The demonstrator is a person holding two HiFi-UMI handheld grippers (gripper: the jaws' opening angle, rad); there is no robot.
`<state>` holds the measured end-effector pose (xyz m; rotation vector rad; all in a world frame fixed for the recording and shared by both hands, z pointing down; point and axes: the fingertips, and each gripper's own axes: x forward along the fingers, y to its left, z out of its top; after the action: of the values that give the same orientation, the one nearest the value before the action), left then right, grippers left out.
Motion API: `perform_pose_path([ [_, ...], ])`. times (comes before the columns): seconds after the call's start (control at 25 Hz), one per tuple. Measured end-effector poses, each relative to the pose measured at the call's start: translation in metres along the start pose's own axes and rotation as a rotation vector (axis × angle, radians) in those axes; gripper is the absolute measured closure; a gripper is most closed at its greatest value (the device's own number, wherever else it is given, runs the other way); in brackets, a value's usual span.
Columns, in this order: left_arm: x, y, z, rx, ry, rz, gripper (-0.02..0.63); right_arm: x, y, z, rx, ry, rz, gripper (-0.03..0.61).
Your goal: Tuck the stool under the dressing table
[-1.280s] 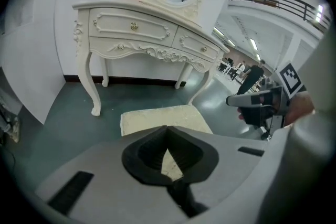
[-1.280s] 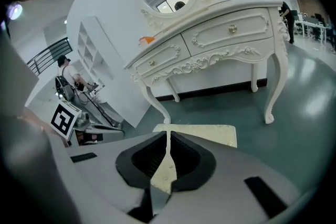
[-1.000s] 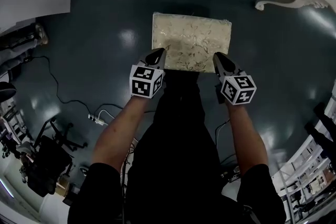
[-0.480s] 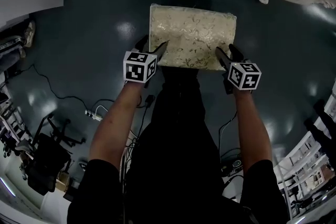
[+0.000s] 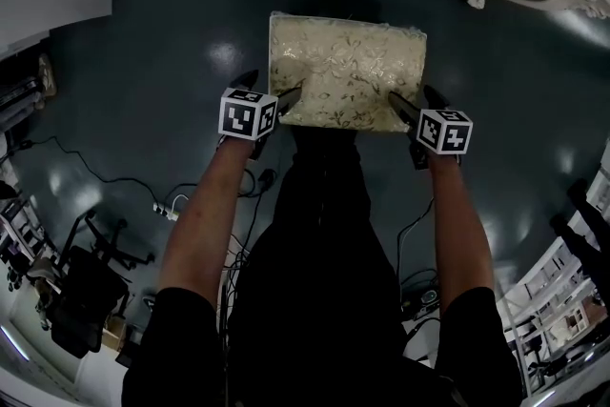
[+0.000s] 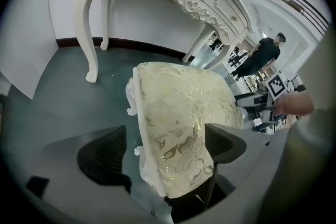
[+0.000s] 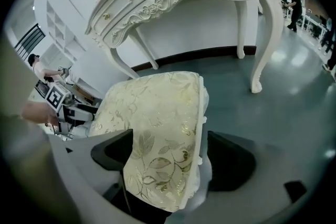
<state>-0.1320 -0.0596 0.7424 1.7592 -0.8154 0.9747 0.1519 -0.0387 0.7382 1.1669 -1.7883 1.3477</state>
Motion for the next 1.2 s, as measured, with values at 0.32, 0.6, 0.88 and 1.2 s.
perform_pose_path([
  [0.32, 0.021, 0.006, -0.005, -0.096, 0.041, -0.090, 0.089, 0.013, -0.009, -0.002, 0.096, 0.020, 0.086, 0.147],
  [0.6, 0.039, -0.009, 0.000, -0.105, 0.082, -0.189, 0.075, 0.021, -0.006, -0.002, 0.150, 0.040, 0.222, 0.147],
  [0.88, 0.040, -0.014, 0.002, -0.093, 0.101, -0.245, 0.072, 0.027, -0.003, 0.000, 0.146, 0.079, 0.243, 0.147],
  [1.2, 0.047, -0.014, 0.000, -0.074, 0.120, -0.248, 0.069, 0.034, -0.002, -0.005, 0.220, 0.112, 0.290, 0.146],
])
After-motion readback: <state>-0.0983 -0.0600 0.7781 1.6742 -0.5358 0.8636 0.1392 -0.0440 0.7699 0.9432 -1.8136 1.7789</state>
